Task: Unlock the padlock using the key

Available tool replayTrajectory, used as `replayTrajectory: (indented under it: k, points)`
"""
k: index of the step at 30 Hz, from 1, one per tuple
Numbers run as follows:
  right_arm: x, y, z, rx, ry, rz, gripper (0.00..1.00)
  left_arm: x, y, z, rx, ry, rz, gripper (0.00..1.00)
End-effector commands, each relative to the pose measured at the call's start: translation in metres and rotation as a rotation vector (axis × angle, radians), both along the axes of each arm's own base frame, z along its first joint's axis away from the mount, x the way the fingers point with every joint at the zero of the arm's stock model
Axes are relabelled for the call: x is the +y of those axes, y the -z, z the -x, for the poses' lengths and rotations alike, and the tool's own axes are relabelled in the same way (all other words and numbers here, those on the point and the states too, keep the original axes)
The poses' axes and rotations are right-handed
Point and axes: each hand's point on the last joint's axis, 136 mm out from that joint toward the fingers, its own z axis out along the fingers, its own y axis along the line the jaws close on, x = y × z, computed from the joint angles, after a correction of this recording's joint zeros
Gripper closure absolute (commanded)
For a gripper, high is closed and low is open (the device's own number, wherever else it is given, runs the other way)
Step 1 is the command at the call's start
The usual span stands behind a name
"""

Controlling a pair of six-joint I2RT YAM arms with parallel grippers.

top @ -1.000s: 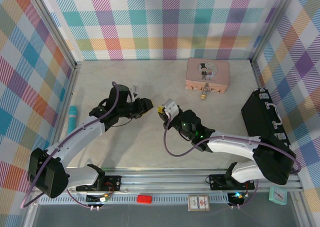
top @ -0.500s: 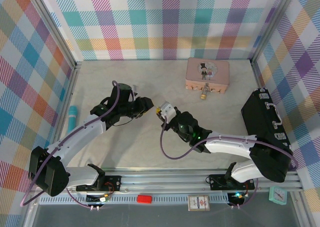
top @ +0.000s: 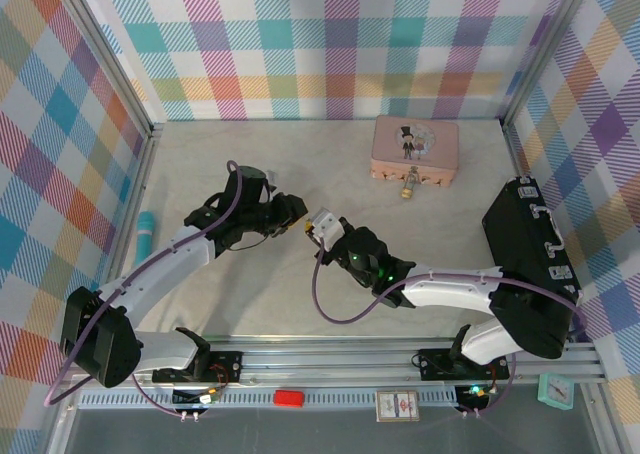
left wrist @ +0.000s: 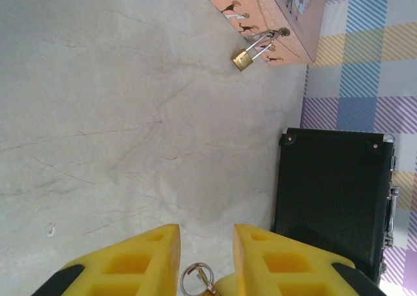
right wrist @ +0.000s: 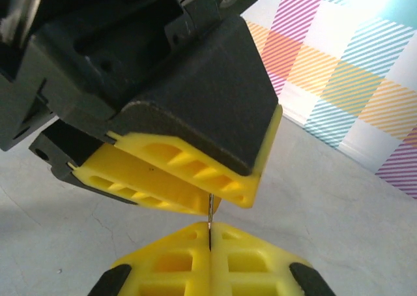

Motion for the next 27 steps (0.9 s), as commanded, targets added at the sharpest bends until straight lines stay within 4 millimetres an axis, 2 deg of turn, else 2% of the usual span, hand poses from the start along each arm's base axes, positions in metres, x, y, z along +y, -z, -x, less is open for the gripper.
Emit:
replayTrajectory:
  k: [1, 5, 27]
  points:
    - [0.0044, -0.0231, -0.005, -0.058, 0.022, -0.045, 1.0, -0.0061, -0.0135, 0.0001, -0.01, 0.011, 0.024, 0.74]
    - [0.0063, -0.0217, -0.0067, -0.055, 0.03, -0.048, 1.0, -0.0046, -0.0133, 0.0012, -0.008, 0.008, 0.018, 0.8]
    - [0.01, -0.0185, -0.0064, -0.059, 0.033, -0.039, 1.0, -0.0043, -0.0139, 0.0, -0.015, 0.003, 0.02, 0.88]
